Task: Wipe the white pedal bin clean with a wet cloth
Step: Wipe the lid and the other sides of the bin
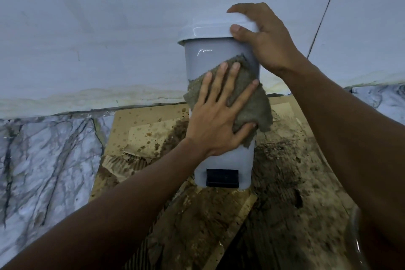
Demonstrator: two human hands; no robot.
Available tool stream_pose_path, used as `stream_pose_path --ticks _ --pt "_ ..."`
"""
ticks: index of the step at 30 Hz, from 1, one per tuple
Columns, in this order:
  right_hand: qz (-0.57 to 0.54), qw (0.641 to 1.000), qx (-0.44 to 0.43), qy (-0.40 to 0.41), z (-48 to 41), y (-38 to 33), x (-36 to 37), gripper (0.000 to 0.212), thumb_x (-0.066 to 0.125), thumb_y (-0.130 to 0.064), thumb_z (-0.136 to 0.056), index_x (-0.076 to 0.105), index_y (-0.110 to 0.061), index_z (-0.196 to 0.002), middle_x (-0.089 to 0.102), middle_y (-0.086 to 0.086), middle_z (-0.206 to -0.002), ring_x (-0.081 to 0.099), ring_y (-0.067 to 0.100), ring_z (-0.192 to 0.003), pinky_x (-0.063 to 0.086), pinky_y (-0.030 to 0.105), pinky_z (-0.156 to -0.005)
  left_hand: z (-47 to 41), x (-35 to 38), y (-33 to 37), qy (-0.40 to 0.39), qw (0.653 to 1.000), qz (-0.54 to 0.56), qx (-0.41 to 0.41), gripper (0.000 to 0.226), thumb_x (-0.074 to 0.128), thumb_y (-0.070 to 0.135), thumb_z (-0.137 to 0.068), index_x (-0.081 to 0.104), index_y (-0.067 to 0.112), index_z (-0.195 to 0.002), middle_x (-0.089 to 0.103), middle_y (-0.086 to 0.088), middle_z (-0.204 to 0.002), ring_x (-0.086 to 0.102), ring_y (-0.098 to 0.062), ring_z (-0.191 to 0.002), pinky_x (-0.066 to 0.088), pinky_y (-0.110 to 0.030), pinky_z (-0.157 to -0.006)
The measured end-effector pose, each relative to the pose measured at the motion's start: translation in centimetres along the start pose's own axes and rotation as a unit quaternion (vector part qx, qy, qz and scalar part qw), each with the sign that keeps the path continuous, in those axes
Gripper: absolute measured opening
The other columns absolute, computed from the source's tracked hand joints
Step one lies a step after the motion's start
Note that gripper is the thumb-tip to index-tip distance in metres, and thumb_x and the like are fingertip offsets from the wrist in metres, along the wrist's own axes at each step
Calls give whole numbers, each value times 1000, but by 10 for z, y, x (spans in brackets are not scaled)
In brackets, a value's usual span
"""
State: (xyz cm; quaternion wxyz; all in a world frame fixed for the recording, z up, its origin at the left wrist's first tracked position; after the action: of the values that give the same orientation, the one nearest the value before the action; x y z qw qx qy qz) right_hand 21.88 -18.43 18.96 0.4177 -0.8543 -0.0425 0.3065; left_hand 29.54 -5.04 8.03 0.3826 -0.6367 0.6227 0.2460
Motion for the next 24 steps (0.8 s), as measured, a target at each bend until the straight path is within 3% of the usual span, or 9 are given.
stream_pose_path --ticks 2,5,7,9,13,17,20,23,24 --pt "3 1000 0 0 1 1 -3 37 60 -32 -91 62 -25 -128 54 -8 -124 49 3 -117 36 16 -103 -1 4 14 -4 1000 10 0 77 43 63 -99 28 20 -161 12 -22 -168 5 -44 -156 2 -59 -126" --pt "-12 1000 13 -7 1 4 -7 35 61 -34 -90 63 -30 -125 53 -11 -119 51 3 -115 38 15 -99 28 14 14 -39 990 -3 137 74 38 61 -101 24 21 -162 11 -18 -169 5 -39 -157 1 -55 -127" --pt "-15 1000 13 -13 0 5 -6 34 60 -35 -89 62 -33 -123 53 -11 -118 51 3 -114 39 14 -97 50 20 -4 -46 982 -8 182 73 36 62 -101 23 24 -162 8 -16 -169 4 -35 -158 0 -53 -127" --pt "-23 1000 12 -10 -1 3 -4 33 60 -34 -89 63 -33 -123 53 -12 -118 52 1 -112 38 12 -94 59 22 -25 -20 990 11 141 75 37 63 -99 24 24 -161 7 -15 -169 2 -33 -158 0 -53 -127" --pt "-26 999 18 5 0 2 -2 36 60 -33 -89 63 -29 -124 52 -13 -115 50 -8 -105 37 7 -89 36 15 -41 39 988 148 -37 82 50 56 -95 25 10 -159 6 -23 -167 -11 -35 -156 0 -55 -127" --pt "-10 1000 13 12 2 3 -1 35 59 -31 -92 61 -27 -126 51 -8 -118 48 -19 -98 34 1 -84 33 16 -30 100 921 305 -221 80 60 38 -99 16 13 -161 -5 -19 -170 -3 -31 -159 15 -45 -128" --pt "3 1000 14 18 3 2 -1 34 58 -31 -93 60 -27 -126 50 -5 -120 47 -18 -99 33 -1 -82 60 26 -17 105 882 379 -258 82 55 37 -102 2 18 -161 -4 -14 -171 2 -15 -158 21 -27 -124" --pt "7 1000 16 20 4 2 -2 35 57 -31 -93 59 -27 -127 50 -6 -120 47 -15 -101 33 -2 -82 100 44 -5 56 849 448 -274 87 48 49 -101 -9 23 -162 9 -7 -171 20 -21 -156 33 -49 -122" --pt "6 1000 17 20 4 2 -3 35 57 -31 -93 59 -27 -128 50 -6 -120 47 -14 -102 33 -1 -82 114 47 -1 35 832 472 -288 88 46 53 -101 -11 26 -162 15 -3 -170 28 -19 -153 39 -49 -118"
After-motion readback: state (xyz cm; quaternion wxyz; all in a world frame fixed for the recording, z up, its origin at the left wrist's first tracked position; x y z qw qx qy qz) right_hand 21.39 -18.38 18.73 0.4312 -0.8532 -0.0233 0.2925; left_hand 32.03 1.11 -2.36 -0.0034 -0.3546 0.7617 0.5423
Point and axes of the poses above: each hand's wrist, its own z-axis away from the middle knuckle, its own x-axis out of the palm, y = z × x, the point moved 3 cm from there along -z, towards the middle knuckle
